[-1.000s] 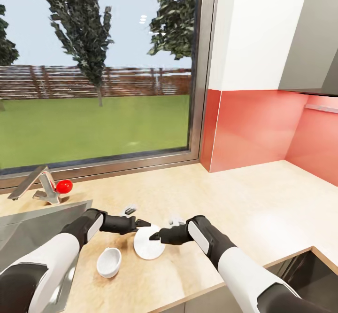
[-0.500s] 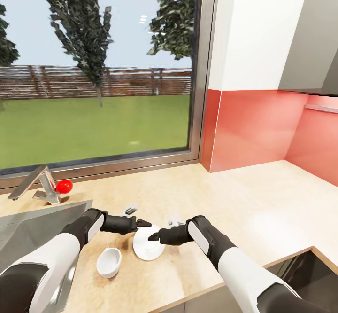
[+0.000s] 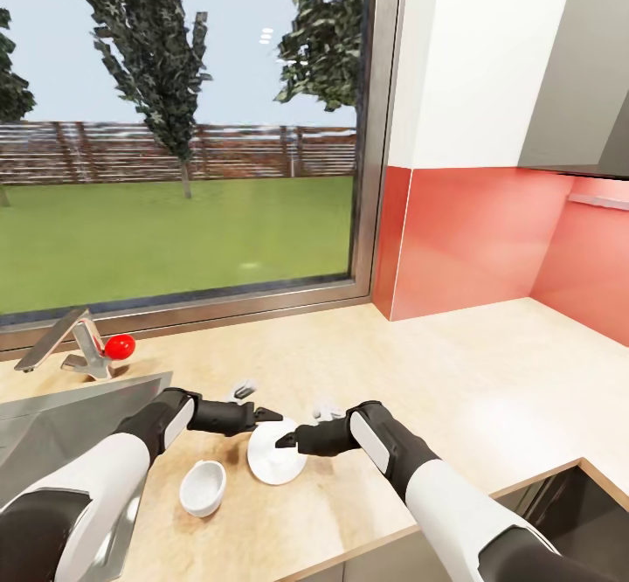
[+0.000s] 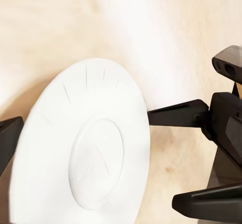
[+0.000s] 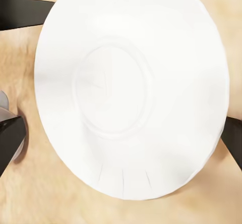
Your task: Set up a coffee station on the kitchen countertop: keep the coffee maker on the countertop, move the bottle of coffee from the kitchen shelf to the counter next to the coffee maker, place a paper coffee filter on top of the coffee maker, put the saucer next to the coffee maker with the coffee cup on the saucer, and place the electric kettle next to the coffee maker.
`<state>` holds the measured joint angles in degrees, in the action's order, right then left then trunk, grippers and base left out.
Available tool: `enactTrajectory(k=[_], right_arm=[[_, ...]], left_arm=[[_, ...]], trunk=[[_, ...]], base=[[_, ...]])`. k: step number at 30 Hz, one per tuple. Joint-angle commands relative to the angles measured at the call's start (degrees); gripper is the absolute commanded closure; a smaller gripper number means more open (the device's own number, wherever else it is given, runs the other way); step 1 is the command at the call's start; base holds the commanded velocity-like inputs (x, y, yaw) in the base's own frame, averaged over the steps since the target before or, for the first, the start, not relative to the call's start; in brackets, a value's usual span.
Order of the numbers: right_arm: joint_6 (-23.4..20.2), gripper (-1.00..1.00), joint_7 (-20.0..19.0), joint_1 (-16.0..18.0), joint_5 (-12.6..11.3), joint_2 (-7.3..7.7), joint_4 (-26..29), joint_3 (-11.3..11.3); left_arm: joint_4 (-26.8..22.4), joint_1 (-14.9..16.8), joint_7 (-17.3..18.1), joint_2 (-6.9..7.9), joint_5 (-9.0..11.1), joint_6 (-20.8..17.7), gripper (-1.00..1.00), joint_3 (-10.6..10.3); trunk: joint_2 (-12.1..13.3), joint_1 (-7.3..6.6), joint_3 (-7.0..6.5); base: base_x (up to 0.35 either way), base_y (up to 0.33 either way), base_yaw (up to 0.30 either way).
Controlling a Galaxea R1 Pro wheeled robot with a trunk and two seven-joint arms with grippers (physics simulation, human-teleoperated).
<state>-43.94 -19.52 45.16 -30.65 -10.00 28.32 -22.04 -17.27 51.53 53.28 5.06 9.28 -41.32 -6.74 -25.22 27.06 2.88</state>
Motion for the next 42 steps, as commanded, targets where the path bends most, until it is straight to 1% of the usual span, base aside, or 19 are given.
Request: enactTrajectory(k=[1, 9, 42], right_arm=[[-0.28, -1.0, -0.08, 0.02, 0.6, 0.0, -0.09, -0.2], [-0.28, -1.0, -0.13, 0.02, 0.6, 0.0, -0.11, -0.2], [-0.27, -1.0, -0.17, -0.04, 0.6, 0.0, -0.1, -0.2]], left_arm=[[-0.04, 0.06, -0.02, 0.0, 0.65, -0.36, -1.0, -0.47], [-0.04, 0.06, -0.02, -0.22, 1.11, -0.34, -1.0, -0.47], [0.04, 0.06, 0.04, 0.03, 1.11, -0.76, -1.0, -0.66]], trunk=[[-0.11, 0.04, 0.15], [-0.11, 0.04, 0.15], [-0.11, 0.04, 0.15]], base=[[0.0, 0.0, 0.0], [0.0, 0.0, 0.0], [0.0, 0.0, 0.0]])
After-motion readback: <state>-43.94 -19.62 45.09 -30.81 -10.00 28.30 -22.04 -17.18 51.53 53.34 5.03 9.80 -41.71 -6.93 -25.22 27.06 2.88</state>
